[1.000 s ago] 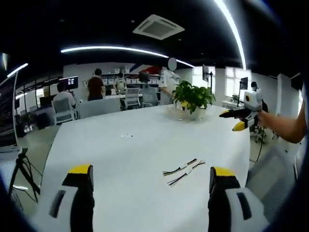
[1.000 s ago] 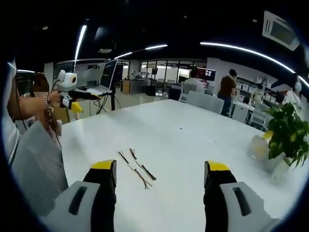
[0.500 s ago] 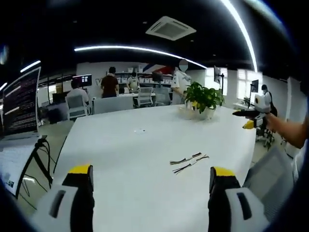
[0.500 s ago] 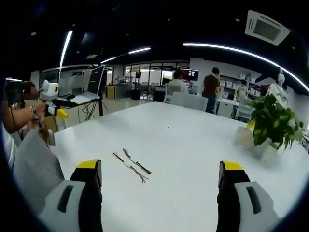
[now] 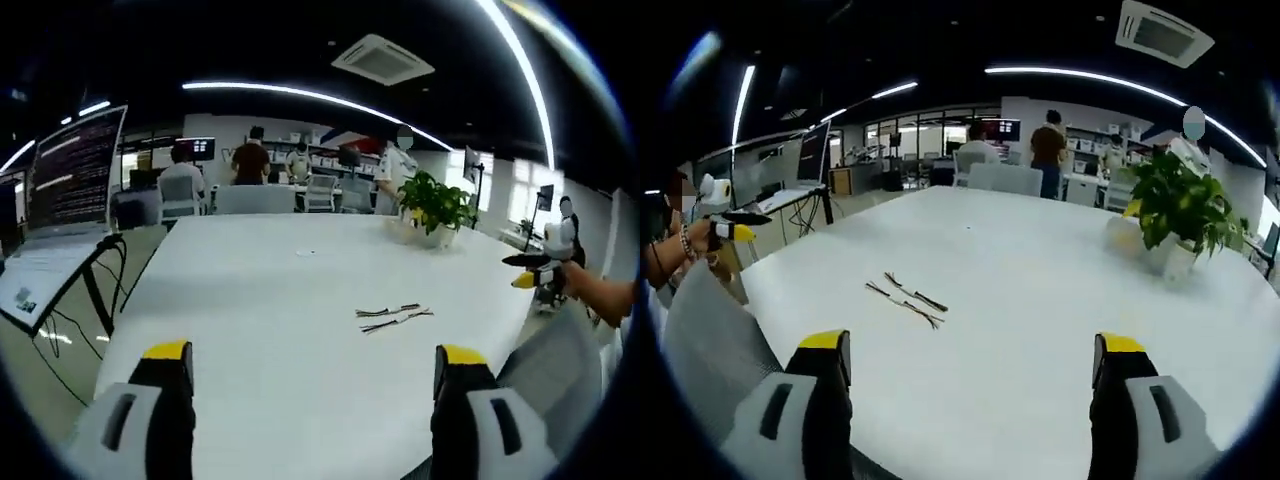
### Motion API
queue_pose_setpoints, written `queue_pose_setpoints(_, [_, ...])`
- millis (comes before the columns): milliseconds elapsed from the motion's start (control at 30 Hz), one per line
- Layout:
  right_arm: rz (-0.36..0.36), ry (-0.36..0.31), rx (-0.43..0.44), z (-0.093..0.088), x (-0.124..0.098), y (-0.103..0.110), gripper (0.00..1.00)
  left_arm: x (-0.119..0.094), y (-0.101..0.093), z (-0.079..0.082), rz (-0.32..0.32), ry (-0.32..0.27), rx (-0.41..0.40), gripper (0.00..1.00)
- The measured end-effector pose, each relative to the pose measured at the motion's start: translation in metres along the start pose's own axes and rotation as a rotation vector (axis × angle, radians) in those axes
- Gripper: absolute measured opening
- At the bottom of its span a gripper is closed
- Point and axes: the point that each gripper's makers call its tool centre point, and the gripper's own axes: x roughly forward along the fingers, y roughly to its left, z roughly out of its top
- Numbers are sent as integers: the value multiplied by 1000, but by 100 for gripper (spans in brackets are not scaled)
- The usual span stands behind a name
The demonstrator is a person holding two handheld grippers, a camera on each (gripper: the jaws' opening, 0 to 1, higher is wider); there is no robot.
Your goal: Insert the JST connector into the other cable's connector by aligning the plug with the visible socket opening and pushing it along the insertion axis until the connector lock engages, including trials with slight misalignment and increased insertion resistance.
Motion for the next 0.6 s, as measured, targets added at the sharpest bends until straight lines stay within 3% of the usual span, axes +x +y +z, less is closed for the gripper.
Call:
queue_pose_setpoints(300, [-2, 18, 31, -16, -4, 5, 100, -2, -5, -29, 16, 39, -38, 99])
queue_pose_setpoints(600, [-4, 48, 50, -26, -5, 4, 100, -5, -3, -43, 29, 61, -79, 99])
